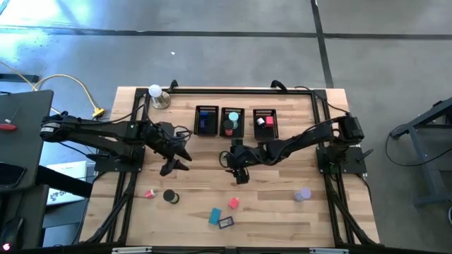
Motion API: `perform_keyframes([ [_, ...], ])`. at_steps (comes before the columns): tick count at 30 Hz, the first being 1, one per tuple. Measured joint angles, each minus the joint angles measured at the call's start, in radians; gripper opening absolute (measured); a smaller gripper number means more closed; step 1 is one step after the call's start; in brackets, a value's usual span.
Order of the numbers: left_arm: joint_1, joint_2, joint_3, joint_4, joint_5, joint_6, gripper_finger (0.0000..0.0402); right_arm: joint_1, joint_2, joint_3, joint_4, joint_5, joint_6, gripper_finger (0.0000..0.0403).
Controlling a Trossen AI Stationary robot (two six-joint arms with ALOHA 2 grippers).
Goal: Pick & Place Office items
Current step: Put the green charger adapter into the right black bin
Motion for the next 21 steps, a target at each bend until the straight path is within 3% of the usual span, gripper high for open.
perform_keyframes([
  [11, -0.058, -0.118, 0.0, -0.12, -0.345, 0.039, 0.0211, -0.03, 0.031, 0.002, -0.017, 0.023, -0.02, 0.0265],
  [16, -0.053, -0.117, 0.0, -0.124, -0.367, 0.037, 0.0211, -0.026, 0.084, 0.001, -0.025, 0.041, -0.054, 0.0265],
  [21, -0.055, -0.117, 0.0, -0.145, -0.351, 0.008, 0.0211, -0.008, 0.145, -0.001, 0.036, 0.203, -0.123, 0.0265],
])
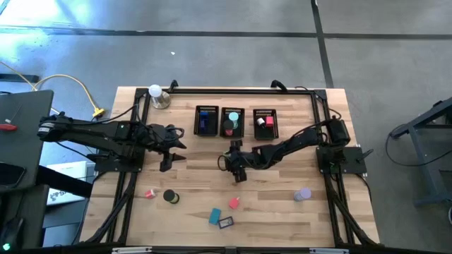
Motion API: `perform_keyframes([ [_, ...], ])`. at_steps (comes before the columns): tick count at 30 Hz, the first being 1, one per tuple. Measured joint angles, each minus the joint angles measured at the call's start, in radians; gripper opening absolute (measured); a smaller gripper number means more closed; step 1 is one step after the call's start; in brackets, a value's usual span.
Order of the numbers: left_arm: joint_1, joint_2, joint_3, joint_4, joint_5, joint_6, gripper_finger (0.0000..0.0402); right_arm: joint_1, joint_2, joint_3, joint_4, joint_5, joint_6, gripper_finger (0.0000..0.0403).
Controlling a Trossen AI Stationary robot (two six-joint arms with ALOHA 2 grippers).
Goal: Pick & Place Office items
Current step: Put the green charger adapter into the right black bin
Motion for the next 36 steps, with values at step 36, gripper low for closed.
perform_keyframes([
  [36, -0.024, 0.003, 0.0, 0.001, -0.008, -0.049, 0.0211, -0.088, 0.008, 0.002, -0.018, -0.199, 0.271, 0.0265],
])
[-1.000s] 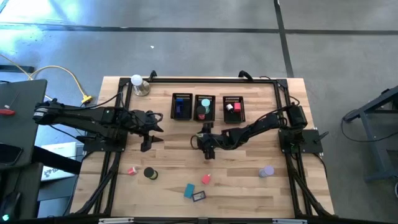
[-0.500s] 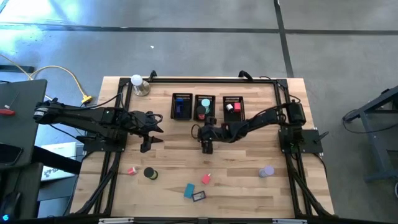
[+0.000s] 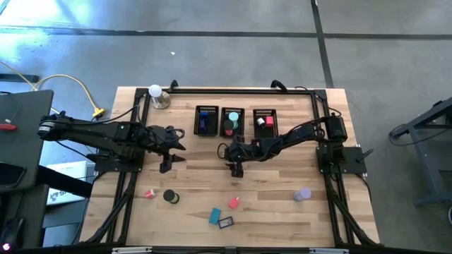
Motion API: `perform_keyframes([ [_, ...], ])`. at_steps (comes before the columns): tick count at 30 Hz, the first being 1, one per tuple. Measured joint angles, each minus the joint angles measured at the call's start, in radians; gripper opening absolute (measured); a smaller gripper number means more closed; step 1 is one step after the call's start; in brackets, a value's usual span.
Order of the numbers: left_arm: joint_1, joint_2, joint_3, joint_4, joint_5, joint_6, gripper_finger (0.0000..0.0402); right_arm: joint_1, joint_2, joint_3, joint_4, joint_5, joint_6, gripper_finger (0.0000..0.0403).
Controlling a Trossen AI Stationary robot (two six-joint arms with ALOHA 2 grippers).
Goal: Pick & Place Office items
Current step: Put the green charger adapter into the right black bin
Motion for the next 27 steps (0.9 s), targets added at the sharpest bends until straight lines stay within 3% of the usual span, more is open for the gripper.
perform_keyframes([
  [6, 0.0, 0.0, 0.0, 0.028, 0.0, -0.008, 0.0211, 0.0, 0.0, 0.0, 0.001, 0.04, -0.027, 0.0265],
  [17, 0.0, 0.003, 0.0, 0.037, 0.001, -0.01, 0.0211, 0.0, 0.034, 0.001, 0.044, 0.011, -0.085, 0.0261],
  [22, 0.0, 0.022, 0.0, 0.038, 0.001, -0.01, 0.0211, 0.001, 0.053, 0.003, 0.072, 0.015, -0.079, 0.0226],
  [27, 0.0, 0.064, 0.0, 0.037, 0.001, -0.01, 0.0211, 0.01, 0.051, 0.002, 0.068, 0.016, -0.078, 0.0163],
])
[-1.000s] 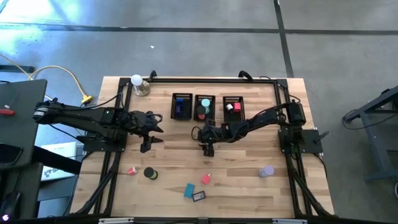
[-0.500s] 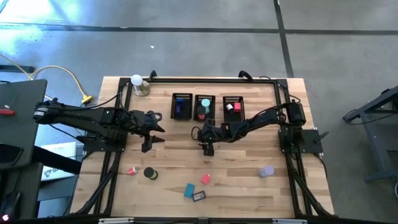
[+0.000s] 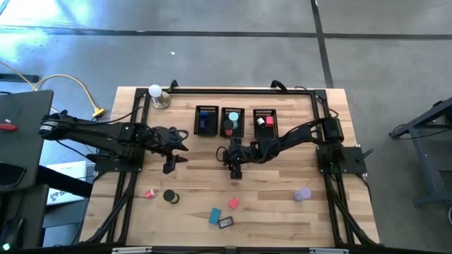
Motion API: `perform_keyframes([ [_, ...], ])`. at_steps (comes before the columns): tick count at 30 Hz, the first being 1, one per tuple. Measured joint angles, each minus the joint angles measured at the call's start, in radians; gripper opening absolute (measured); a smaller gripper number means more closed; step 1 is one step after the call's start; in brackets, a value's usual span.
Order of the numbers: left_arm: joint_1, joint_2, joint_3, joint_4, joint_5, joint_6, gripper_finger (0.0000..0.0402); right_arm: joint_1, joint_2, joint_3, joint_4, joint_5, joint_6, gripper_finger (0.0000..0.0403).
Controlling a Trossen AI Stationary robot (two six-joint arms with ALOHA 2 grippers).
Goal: Pick & Place Office items
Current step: Put the green charger adapter into the right black bin
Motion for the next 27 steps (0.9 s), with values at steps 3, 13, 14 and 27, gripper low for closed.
perform_keyframes([
  [3, 0.0, 0.033, 0.0, 0.0, 0.0, 0.0, 0.0211, 0.01, 0.0, 0.0, -0.001, 0.006, -0.002, 0.0121],
  [13, -0.007, 0.135, 0.0, 0.0, -0.007, 0.026, 0.0211, 0.084, -0.064, 0.007, -0.207, 0.142, 0.099, 0.012],
  [14, -0.007, 0.142, 0.0, 0.003, -0.008, 0.027, 0.0211, 0.092, -0.076, 0.011, -0.258, 0.17, 0.129, 0.012],
  [27, -0.007, 0.155, 0.0, 0.03, -0.032, 0.07, 0.0211, 0.189, -0.288, 0.015, -0.776, 0.422, 0.494, 0.012],
])
